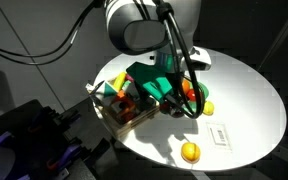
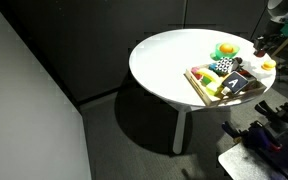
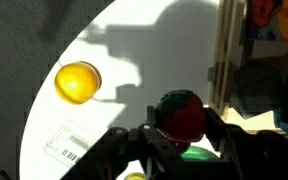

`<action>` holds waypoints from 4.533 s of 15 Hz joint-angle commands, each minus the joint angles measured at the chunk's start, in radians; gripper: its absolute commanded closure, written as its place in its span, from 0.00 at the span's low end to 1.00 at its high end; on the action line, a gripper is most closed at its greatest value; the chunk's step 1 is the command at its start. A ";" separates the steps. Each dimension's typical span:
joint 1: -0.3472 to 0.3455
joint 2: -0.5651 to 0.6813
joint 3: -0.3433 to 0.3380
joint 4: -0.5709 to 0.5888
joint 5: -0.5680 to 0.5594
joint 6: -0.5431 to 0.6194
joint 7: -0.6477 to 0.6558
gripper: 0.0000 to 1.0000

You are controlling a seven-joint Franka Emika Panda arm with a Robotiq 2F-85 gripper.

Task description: Put the strawberry in the green bowl.

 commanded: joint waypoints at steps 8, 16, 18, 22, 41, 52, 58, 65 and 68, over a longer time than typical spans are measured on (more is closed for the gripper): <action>-0.020 0.088 0.032 0.180 0.087 0.015 0.013 0.75; -0.047 0.204 0.071 0.325 0.108 0.014 0.015 0.75; -0.052 0.222 0.081 0.353 0.106 0.011 0.016 0.75; -0.059 0.257 0.091 0.404 0.101 0.006 0.020 0.75; -0.061 0.293 0.094 0.422 0.089 0.011 0.030 0.00; -0.045 0.194 0.069 0.336 0.078 -0.122 0.042 0.00; -0.025 0.124 0.032 0.270 0.059 -0.191 0.069 0.00; 0.007 0.032 -0.014 0.166 -0.020 -0.308 0.123 0.00; 0.019 -0.008 -0.028 0.133 -0.052 -0.382 0.143 0.00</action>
